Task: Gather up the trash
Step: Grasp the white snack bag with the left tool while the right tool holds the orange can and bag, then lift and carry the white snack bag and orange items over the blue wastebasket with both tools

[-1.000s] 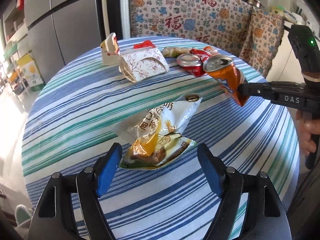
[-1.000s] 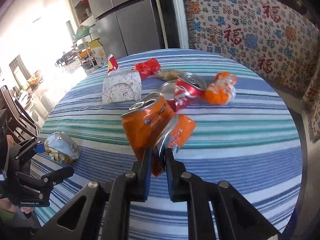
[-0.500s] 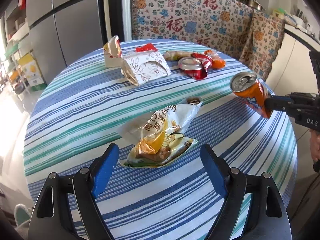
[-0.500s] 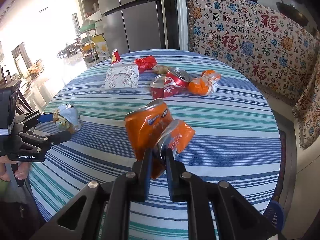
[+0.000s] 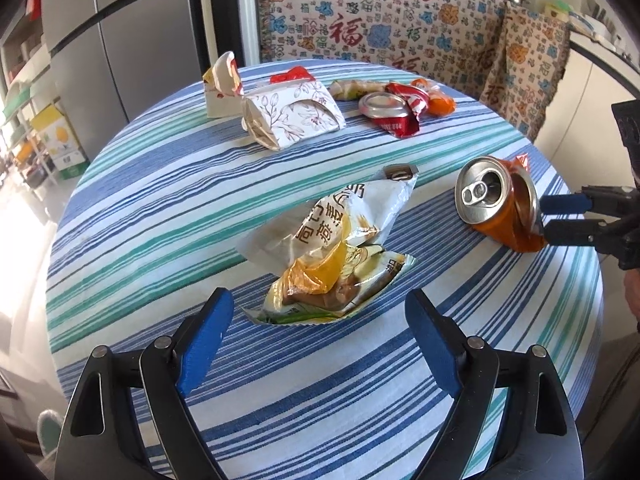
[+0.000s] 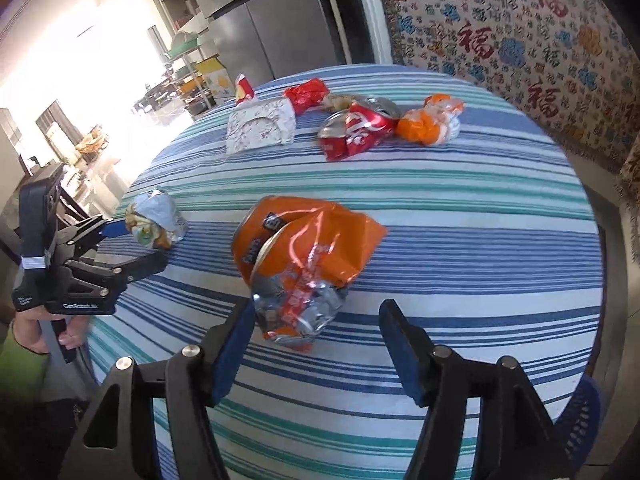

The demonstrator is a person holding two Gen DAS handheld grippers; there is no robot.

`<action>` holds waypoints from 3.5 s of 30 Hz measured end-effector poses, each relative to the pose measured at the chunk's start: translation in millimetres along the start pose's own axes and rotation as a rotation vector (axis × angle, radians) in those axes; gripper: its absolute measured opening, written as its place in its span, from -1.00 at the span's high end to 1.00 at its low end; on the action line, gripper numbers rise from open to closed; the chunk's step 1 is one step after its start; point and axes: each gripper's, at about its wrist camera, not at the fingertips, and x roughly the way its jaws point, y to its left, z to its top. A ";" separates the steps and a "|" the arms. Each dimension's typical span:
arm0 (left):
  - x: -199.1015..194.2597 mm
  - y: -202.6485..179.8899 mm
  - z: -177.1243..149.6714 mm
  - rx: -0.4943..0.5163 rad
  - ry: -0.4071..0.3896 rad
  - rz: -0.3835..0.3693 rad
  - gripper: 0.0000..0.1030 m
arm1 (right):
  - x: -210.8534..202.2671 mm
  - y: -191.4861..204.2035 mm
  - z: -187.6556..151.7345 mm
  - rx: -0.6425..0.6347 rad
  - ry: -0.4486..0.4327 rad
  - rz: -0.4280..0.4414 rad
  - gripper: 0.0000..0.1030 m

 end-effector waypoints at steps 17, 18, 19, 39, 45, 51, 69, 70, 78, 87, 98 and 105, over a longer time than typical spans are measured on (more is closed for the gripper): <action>-1.0 7.9 -0.6 -0.029 0.011 -0.048 -0.72 | -3.2 -20.8 17.1 0.008 -0.075 -0.076 -0.45; -1.8 7.0 -0.9 -0.028 0.006 -0.053 -0.71 | -1.5 -21.2 19.4 0.023 -0.088 -0.064 -0.46; -2.6 6.6 -0.7 -0.029 0.001 -0.059 -0.71 | 1.3 -20.1 21.6 0.026 -0.101 -0.068 -0.53; -0.7 11.7 -0.1 -0.072 -0.003 -0.066 -0.67 | 34.6 -4.7 20.7 0.065 -0.049 0.037 -0.67; 0.7 6.2 -1.9 -0.045 0.001 -0.047 -0.67 | 34.0 9.8 21.4 0.052 -0.031 0.066 0.25; -5.9 10.4 0.4 -0.072 -0.035 -0.052 -0.67 | 4.7 33.8 21.8 -0.070 -0.124 -0.065 0.41; -0.6 2.9 1.8 -0.065 -0.029 -0.060 0.02 | 23.0 10.1 34.8 0.138 -0.195 -0.121 0.42; -1.3 4.8 1.8 -0.077 -0.032 -0.064 0.05 | 19.5 13.8 34.8 0.120 -0.203 -0.132 0.43; -12.1 1.6 6.9 -0.134 -0.060 -0.101 0.41 | -4.8 33.5 27.9 0.011 -0.210 -0.205 0.45; -12.1 -43.4 30.5 -0.089 -0.057 -0.147 0.43 | -29.8 19.2 21.6 0.027 -0.241 -0.211 0.45; -1.6 -72.3 38.3 -0.064 -0.030 -0.147 0.43 | -25.5 -2.7 5.4 -0.011 -0.095 -0.242 0.41; 1.2 -83.3 38.2 -0.034 -0.023 -0.140 0.43 | -22.5 -24.3 16.5 0.136 -0.163 -0.152 0.18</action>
